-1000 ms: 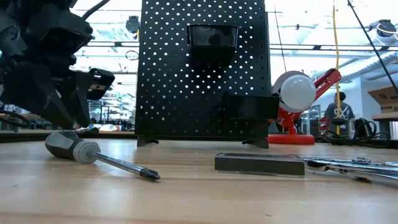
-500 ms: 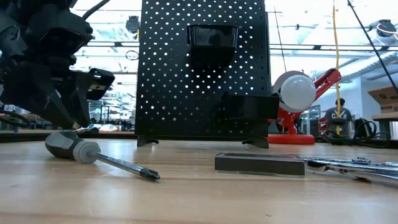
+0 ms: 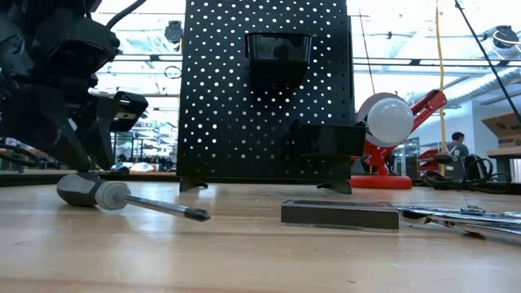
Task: Hang tools onto peg board
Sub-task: Hang the screwdriver on the pegboard
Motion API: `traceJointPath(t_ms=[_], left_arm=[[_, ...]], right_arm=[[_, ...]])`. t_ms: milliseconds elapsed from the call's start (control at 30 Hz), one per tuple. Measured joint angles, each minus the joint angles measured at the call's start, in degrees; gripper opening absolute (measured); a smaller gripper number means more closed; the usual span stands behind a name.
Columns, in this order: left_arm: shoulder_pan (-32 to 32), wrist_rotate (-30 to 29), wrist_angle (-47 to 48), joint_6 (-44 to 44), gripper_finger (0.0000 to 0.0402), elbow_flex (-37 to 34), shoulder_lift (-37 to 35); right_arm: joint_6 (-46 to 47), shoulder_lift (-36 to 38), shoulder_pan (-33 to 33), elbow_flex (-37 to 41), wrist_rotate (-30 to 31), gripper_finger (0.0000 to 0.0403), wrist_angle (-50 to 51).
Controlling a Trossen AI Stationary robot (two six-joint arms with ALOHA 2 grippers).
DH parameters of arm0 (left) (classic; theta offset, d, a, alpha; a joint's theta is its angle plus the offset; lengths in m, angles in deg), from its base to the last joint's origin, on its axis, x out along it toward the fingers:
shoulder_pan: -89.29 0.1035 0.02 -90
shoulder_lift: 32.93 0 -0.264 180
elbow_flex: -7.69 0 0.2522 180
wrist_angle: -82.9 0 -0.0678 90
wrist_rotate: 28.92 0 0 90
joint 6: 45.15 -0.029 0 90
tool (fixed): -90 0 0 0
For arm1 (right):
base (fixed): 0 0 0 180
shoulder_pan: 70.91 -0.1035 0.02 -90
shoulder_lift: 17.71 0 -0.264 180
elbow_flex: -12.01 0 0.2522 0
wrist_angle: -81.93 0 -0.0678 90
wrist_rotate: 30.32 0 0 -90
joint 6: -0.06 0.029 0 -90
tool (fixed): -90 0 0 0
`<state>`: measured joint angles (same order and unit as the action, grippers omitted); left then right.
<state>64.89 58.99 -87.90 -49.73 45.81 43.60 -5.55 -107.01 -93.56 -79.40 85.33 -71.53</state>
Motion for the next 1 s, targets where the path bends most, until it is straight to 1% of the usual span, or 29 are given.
traceJointPath(t_ms=[133,333,600,833,1000], left_arm=[[0.0,0.02,-0.36,-0.04,0.0105,-0.04,0.04],[-0.02,0.15,-3.46,-0.25,0.0105,-0.23,0.26],[-0.01,0.44,-3.69,-0.28,0.0105,1.76,0.24],[-0.02,0.44,-3.71,1.05,0.0105,1.9,-0.08],[-0.52,0.42,-2.91,1.24,0.0105,1.9,-1.67]], right_arm=[[0.0,0.0,0.0,0.0,0.0,0.0265,0.0],[-0.02,0.0,0.0,0.0,0.0,0.0265,0.0],[-0.03,0.0,0.0,0.0,0.0,0.0265,0.0],[-0.73,0.0,-0.01,0.0,0.02,0.0265,0.35],[-0.85,-0.02,0.0,0.0,0.02,0.0265,0.87]])
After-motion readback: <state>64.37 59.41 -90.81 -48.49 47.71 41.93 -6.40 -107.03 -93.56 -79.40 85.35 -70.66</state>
